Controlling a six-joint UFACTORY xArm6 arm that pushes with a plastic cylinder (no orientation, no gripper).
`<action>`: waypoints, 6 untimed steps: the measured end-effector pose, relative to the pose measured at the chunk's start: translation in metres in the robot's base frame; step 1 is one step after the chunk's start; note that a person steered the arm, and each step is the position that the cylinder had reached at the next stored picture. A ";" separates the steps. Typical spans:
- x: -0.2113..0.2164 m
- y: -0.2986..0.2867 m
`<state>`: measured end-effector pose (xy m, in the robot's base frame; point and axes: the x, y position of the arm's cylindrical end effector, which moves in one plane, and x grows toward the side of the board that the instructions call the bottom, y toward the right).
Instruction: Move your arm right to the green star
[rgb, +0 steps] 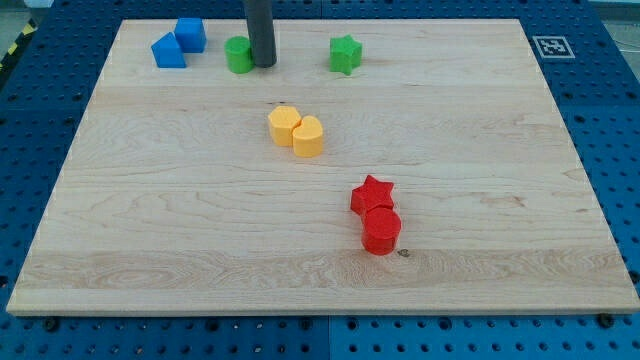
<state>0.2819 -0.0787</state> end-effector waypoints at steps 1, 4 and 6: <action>-0.001 0.000; 0.001 -0.008; 0.067 0.152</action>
